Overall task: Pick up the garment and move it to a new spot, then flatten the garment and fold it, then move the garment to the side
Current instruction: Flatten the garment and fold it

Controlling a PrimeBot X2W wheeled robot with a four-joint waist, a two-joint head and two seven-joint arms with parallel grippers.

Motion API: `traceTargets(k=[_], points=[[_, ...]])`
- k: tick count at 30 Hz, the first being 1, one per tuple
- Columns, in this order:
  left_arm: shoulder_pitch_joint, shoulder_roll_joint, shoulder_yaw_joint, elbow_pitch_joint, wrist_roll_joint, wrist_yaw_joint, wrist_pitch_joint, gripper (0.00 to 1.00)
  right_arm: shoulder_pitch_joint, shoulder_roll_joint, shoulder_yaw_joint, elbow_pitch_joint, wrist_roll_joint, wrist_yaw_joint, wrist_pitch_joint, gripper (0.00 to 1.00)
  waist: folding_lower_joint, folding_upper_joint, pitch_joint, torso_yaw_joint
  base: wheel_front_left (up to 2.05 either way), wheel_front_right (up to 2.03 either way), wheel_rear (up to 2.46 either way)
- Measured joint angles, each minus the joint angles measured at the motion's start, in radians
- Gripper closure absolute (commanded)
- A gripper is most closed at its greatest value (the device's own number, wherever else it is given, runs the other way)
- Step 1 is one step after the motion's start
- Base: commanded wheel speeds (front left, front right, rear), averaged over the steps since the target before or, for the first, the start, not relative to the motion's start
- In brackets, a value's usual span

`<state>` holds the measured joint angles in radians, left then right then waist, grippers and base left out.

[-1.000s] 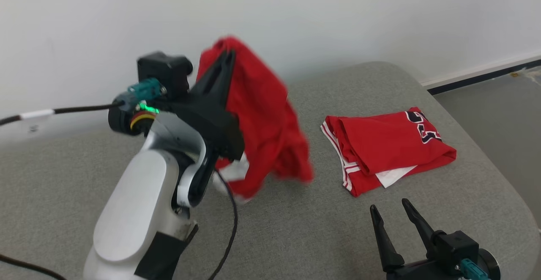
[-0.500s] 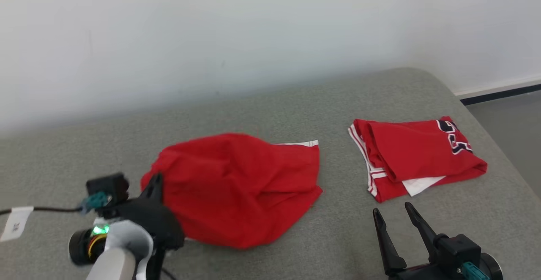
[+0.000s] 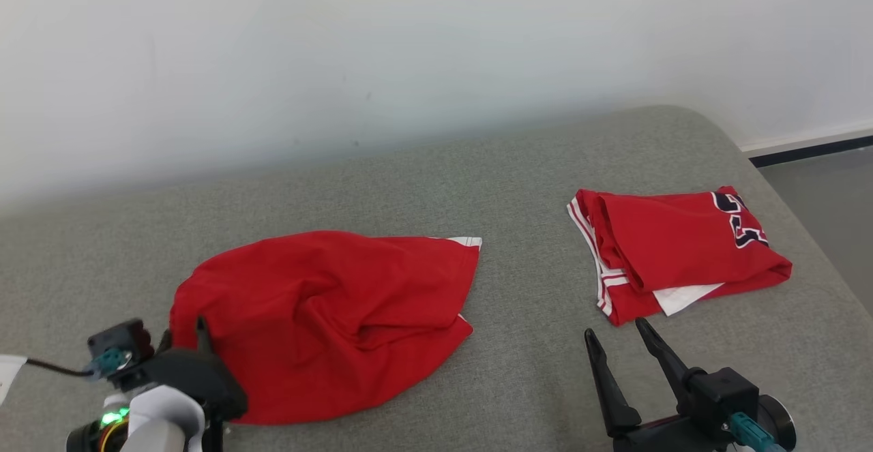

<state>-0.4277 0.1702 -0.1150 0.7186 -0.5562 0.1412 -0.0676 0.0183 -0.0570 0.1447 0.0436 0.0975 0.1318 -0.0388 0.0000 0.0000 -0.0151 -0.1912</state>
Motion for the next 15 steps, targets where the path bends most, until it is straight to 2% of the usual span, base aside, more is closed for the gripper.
traceTargets(k=[3, 7, 9, 13, 15], points=[[0.019, 0.008, 0.015, 0.035, -0.014, 0.000, 0.001, 0.00, 0.007, -0.002, -0.011, -0.002, 0.000, 0.000, 0.000, 0.00, 0.0000, 0.0000, -0.005, -0.010, 0.00, 0.00, 0.00], [0.060, 0.048, 0.018, -0.008, -0.002, -0.013, -0.070, 0.00, 0.024, -0.004, -0.028, -0.005, 0.000, 0.000, -0.002, 0.00, -0.0001, 0.0000, -0.017, -0.015, 0.00, 0.00, 0.00], [0.082, 0.050, -0.021, -0.064, 0.019, -0.055, -0.090, 0.00, 0.035, -0.005, -0.036, -0.008, 0.000, 0.000, -0.002, 0.00, -0.0001, 0.0000, -0.023, -0.012, 0.00, 0.00, 0.00], [0.143, 0.033, -0.109, -0.189, 0.081, -0.072, -0.088, 0.00, 0.045, -0.005, -0.039, -0.014, 0.000, 0.000, 0.000, 0.00, -0.0001, 0.0000, -0.033, -0.003, 0.00, 0.00, 0.00], [0.170, 0.027, -0.164, -0.230, 0.101, -0.089, -0.050, 0.00, 0.045, -0.004, -0.035, -0.017, 0.000, 0.000, 0.003, 0.00, -0.0001, -0.0001, -0.036, 0.001, 0.00, 0.00, 0.00]])
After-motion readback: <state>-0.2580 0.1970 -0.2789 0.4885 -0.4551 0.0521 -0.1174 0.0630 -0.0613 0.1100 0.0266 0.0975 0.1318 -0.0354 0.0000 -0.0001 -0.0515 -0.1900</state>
